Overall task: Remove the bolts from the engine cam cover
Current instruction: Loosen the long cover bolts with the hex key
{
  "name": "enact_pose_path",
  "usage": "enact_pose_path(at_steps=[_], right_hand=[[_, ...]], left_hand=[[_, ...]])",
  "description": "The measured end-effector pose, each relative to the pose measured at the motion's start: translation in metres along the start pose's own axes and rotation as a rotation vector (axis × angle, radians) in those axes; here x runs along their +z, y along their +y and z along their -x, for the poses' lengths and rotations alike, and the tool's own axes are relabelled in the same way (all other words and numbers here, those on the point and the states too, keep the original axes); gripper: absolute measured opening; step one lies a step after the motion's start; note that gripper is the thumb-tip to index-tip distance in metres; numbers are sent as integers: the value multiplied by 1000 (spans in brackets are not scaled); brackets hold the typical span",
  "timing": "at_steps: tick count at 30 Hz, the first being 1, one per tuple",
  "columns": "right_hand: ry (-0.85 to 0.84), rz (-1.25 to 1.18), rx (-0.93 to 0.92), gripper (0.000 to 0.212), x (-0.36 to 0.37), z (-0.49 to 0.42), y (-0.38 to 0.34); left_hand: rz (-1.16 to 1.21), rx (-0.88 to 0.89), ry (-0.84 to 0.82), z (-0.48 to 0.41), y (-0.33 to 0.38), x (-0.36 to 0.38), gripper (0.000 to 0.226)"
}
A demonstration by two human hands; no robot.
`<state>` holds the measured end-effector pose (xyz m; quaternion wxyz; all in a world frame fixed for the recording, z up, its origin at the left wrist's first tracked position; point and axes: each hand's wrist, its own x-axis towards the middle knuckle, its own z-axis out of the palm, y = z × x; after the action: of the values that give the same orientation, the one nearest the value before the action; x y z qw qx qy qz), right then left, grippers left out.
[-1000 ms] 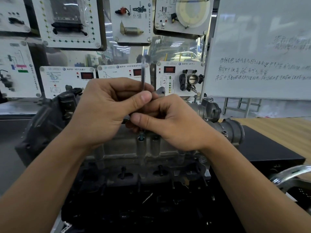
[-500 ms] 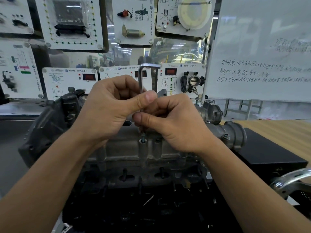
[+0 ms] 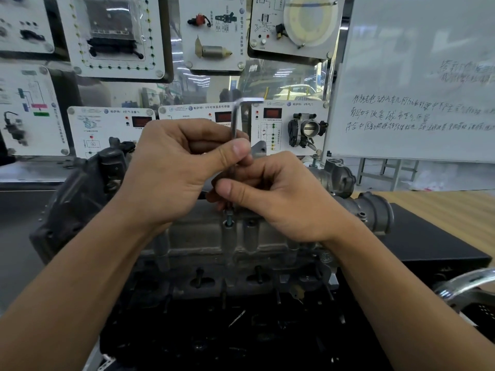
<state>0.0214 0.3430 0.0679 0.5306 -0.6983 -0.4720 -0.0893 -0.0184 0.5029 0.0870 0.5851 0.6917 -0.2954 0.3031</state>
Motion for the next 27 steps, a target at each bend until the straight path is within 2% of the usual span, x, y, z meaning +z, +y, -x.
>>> enact_pose_path(at_steps=[2, 5, 10, 12, 16, 20, 25, 27], right_hand=[[63, -10, -38, 35, 3, -1, 0], [200, -29, -79, 11, 4, -2, 2], [210, -44, -55, 11, 5, -2, 1], [192, -30, -44, 11, 4, -2, 1], [62, 27, -24, 14, -2, -3, 1], [-32, 53, 26, 21, -3, -3, 1], [-50, 46, 14, 22, -5, -2, 0], [-13, 49, -19, 30, -2, -2, 1]], left_hand=[[-12, 16, 14, -2, 1, 1, 11], [20, 13, 84, -5, 0, 4, 21], [25, -9, 149, -9, -5, 8, 37], [52, -19, 111, -9, -6, 8, 34], [82, -21, -88, -7, -7, -5, 10], [106, -75, -275, -5, -7, -20, 24], [82, -82, -208, -5, -8, -18, 21], [50, -66, -184, -6, -7, -15, 16]])
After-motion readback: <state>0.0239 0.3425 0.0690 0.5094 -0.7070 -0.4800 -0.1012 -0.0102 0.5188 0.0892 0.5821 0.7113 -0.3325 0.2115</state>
